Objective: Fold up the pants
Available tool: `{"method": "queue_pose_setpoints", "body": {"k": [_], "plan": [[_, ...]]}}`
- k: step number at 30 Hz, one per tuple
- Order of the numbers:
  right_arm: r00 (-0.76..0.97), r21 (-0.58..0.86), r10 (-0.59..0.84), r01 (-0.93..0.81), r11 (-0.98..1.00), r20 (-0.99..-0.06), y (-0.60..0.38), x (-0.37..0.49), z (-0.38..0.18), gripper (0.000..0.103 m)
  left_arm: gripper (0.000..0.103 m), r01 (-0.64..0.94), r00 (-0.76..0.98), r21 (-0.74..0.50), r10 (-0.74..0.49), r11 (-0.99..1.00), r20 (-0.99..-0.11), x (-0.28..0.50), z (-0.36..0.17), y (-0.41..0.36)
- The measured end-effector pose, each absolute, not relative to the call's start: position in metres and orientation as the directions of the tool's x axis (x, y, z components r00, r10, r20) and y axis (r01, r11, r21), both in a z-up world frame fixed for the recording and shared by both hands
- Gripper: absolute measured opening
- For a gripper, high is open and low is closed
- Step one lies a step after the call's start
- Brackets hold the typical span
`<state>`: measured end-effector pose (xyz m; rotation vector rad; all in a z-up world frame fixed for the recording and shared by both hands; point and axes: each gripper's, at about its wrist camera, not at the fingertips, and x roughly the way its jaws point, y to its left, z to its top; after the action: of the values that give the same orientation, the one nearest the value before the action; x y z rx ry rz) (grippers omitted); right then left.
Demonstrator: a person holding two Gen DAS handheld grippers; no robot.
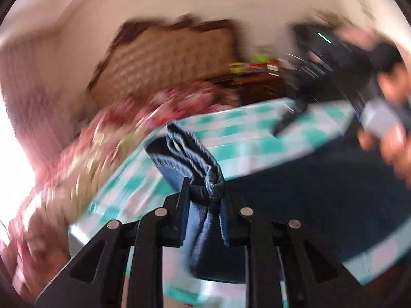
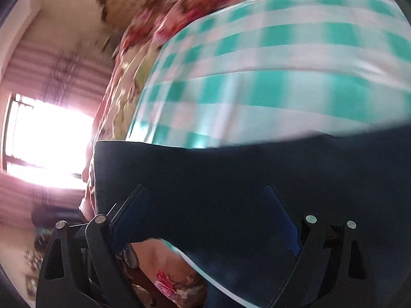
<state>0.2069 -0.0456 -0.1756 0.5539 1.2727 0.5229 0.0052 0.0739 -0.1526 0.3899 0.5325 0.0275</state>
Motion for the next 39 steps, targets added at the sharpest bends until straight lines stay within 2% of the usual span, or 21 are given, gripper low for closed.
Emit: {"method": "queue_pose_setpoints", "body": {"k": [6,10,11,12,14,16,19,20,21,22,25,28,29,32,39], "plan": [[0.295,0.65,0.609,0.056,0.758,-0.736,-0.145,0.153,-0.188,0.088,0.021,0.284,0.846,0.56,0.071,0.778,-0.529,-0.03,-0.223,-0.022],[0.287,0.676,0.629,0.098,0.73,-0.722,-0.172,0.131,-0.204,0.088,0.026,0.282,0.852,0.65,0.127,0.706,-0.508,-0.039,-0.25,-0.034],[0.285,0.682,0.635,0.106,0.723,-0.718,-0.175,0.128,-0.206,0.088,0.032,0.283,0.851,0.663,0.137,0.693,-0.507,-0.039,-0.254,-0.031],[0.286,0.689,0.641,0.108,0.717,-0.712,-0.178,0.127,-0.207,0.088,0.043,0.283,0.853,0.678,0.145,0.678,-0.501,-0.039,-0.256,-0.03],[0.283,0.704,0.657,0.105,0.702,-0.698,-0.181,0.125,-0.207,0.088,0.054,0.27,0.866,0.719,0.164,0.641,-0.472,-0.04,-0.257,-0.028],[0.281,0.711,0.666,0.099,0.696,-0.691,-0.183,0.123,-0.205,0.088,0.055,0.284,0.87,0.741,0.162,0.608,-0.466,-0.038,-0.257,-0.029],[0.272,0.729,0.686,0.103,0.677,-0.675,-0.183,0.123,-0.208,0.088,0.055,0.377,0.843,0.72,0.106,0.583,-0.528,-0.031,-0.257,-0.031],[0.262,0.738,0.697,0.102,0.667,-0.667,-0.182,0.123,-0.209,0.088,0.051,0.399,0.837,0.714,0.091,0.576,-0.54,-0.028,-0.255,-0.033],[0.251,0.748,0.71,0.105,0.655,-0.657,-0.181,0.123,-0.211,0.088,0.034,0.428,0.826,0.707,0.074,0.563,-0.559,-0.025,-0.256,-0.033],[0.239,0.758,0.724,0.109,0.643,-0.647,-0.18,0.122,-0.214,0.088,0.021,0.459,0.811,0.693,0.056,0.556,-0.582,-0.022,-0.256,-0.034],[0.198,0.796,0.771,0.141,0.589,-0.606,-0.17,0.122,-0.219,0.088,0.022,0.425,0.833,0.662,0.02,0.617,-0.554,-0.023,-0.241,-0.034],[0.172,0.831,0.815,0.166,0.53,-0.554,-0.16,0.124,-0.22,0.088,0.021,0.389,0.819,0.494,-0.046,0.778,-0.572,-0.016,-0.21,-0.018],[0.159,0.86,0.848,0.175,0.48,-0.506,-0.155,0.126,-0.222,0.088,0.021,0.377,0.816,0.466,-0.049,0.801,-0.576,-0.013,-0.205,-0.015],[0.141,0.893,0.887,0.176,0.414,-0.44,-0.138,0.133,-0.22,0.088,0.021,0.363,0.823,0.471,-0.04,0.804,-0.566,-0.013,-0.205,-0.015],[0.104,0.898,0.9,0.176,0.403,-0.424,-0.105,0.156,-0.227,0.088,0.022,0.343,0.862,0.546,-0.025,0.764,-0.506,-0.024,-0.206,-0.027]]}}
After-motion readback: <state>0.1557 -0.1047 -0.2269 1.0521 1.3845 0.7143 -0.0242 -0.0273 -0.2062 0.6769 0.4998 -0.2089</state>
